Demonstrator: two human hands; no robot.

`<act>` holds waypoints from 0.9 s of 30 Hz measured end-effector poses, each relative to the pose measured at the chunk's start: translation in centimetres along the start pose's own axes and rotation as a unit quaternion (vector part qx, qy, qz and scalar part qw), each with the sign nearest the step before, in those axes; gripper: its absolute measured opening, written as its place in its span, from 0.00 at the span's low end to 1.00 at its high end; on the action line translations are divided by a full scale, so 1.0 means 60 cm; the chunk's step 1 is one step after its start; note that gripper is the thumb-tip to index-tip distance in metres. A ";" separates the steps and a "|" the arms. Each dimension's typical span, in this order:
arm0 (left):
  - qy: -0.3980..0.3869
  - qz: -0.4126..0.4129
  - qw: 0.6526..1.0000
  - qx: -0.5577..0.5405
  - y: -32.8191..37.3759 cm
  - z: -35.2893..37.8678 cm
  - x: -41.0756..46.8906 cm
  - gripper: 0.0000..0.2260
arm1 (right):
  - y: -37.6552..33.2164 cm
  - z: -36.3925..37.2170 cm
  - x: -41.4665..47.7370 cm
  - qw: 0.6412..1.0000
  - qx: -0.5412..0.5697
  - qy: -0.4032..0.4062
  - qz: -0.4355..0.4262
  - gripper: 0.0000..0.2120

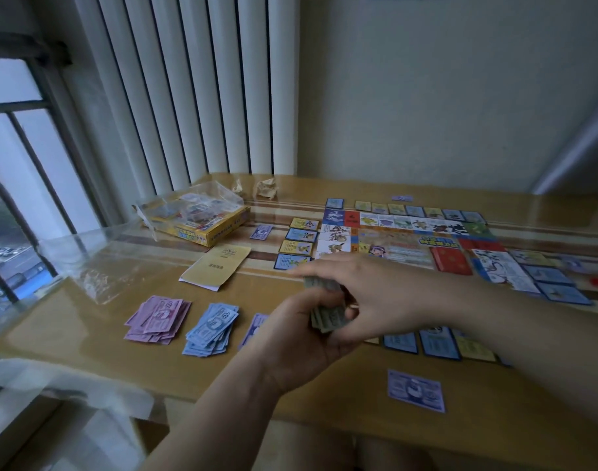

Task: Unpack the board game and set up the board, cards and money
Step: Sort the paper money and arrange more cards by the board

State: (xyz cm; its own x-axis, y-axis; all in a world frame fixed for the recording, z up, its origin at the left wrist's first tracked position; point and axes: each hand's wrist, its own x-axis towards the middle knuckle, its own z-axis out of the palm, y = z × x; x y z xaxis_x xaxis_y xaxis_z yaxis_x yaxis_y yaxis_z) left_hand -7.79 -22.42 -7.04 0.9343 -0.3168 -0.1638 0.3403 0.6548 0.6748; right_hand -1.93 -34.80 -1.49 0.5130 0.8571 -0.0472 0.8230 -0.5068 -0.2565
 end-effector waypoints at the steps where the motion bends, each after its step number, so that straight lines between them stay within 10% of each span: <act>1: -0.017 -0.004 1.000 -0.018 0.001 -0.006 0.001 0.09 | 0.001 -0.001 -0.002 1.000 0.004 0.010 -0.003 0.38; 12: 0.024 0.045 0.997 -0.057 -0.015 0.025 0.027 0.15 | 0.019 -0.008 -0.034 0.986 0.105 0.041 0.127 0.46; 19: 0.136 0.050 0.988 -0.050 -0.061 0.042 0.050 0.06 | 0.054 0.039 -0.080 0.895 0.327 0.172 0.250 0.18; 27: 0.173 -0.025 0.971 -0.160 -0.092 0.064 0.044 0.07 | 0.080 0.070 -0.117 0.862 0.388 0.189 0.267 0.11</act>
State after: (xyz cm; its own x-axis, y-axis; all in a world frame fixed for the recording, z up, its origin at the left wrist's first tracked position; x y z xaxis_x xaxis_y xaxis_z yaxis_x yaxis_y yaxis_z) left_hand -7.64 -29.53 -8.43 0.8764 -0.1407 -0.4606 0.3506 0.8421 0.4099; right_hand -2.63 -42.86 -6.44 0.9313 0.3556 -0.0788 0.1098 -0.4804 -0.8702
